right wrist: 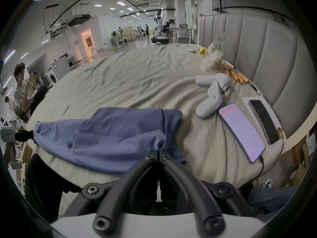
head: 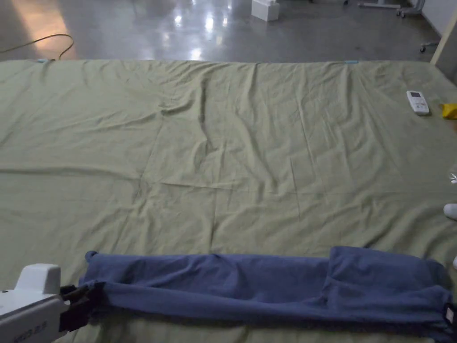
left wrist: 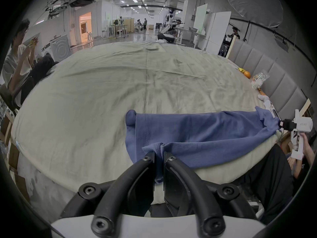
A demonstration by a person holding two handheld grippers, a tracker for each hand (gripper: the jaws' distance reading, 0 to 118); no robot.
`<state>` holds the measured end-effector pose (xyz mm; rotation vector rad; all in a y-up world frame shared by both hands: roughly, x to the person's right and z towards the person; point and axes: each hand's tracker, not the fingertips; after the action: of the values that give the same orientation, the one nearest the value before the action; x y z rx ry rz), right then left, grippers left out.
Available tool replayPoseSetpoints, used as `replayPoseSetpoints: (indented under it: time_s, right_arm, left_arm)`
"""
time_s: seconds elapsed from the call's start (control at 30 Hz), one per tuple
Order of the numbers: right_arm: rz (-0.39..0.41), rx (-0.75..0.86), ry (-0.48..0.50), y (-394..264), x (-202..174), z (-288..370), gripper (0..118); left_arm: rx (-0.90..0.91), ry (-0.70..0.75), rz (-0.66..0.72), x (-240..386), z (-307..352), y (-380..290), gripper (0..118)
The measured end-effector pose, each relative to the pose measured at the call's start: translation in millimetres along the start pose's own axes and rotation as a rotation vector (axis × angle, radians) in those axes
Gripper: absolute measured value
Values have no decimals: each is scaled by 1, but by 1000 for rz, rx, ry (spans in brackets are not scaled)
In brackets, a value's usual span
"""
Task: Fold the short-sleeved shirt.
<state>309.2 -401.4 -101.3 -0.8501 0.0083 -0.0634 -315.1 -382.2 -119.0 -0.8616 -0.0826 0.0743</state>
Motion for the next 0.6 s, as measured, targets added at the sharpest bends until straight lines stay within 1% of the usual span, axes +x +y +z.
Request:
replayPoseSetpoints:
  time_s: [0.03, 0.07, 0.1, 0.13, 0.17, 0.27, 0.3, 0.33, 0.37, 0.4, 0.43, 0.47, 0.5, 0.53, 0.57, 0.6]
  right_arm:
    - [-11, -9, 3, -3, 2, -4, 27]
    - [-11, -6, -5, -4, 2, -4, 37]
    - [-14, -3, -47, -6, 2, -1, 37]
    - [-22, 20, -62, -7, 5, 5, 71]
    - [-35, 46, -55, -9, 8, 13, 82]
    - [-111, 151, 29, -18, 19, 41, 79]
    - [-134, 182, 40, -20, 16, 53, 79]
    - [-129, 222, 40, -19, 9, 65, 79]
    - [-106, 269, 43, -21, 6, 76, 79]
    - [-75, 330, 42, -19, -5, 91, 79]
    - [-41, 389, 43, -16, -18, 107, 79]
    - [-11, 441, 51, -14, -28, 121, 79]
    - [8, 504, 43, -14, -44, 139, 79]
    - [24, 581, 35, -14, -56, 153, 79]
    - [40, 614, 40, -12, -65, 162, 79]
    - [60, 639, 38, -9, -75, 173, 79]
  left_arm:
    - [12, 34, 9, -3, 0, -1, 53]
    - [19, 66, 19, -5, 1, -2, 61]
    - [44, 127, 29, -10, 6, -3, 61]
    - [70, 155, 38, -15, 15, -4, 86]
    - [104, 170, 53, -20, 25, -3, 91]
    - [159, 178, 141, -24, 71, -1, 91]
    - [219, 157, 143, -18, 89, -3, 91]
    - [281, 133, 126, -9, 107, -4, 91]
    - [343, 131, 106, 4, 125, -5, 91]
    - [430, 169, 75, 22, 147, -2, 91]
    - [494, 188, 31, 37, 165, 2, 91]
    - [522, 186, -7, 49, 179, 6, 91]
    - [578, 207, -47, 64, 197, 9, 91]
    - [648, 256, -57, 78, 212, 10, 91]
    - [696, 278, -18, 86, 225, 11, 91]
    - [744, 275, -19, 96, 240, 10, 91]
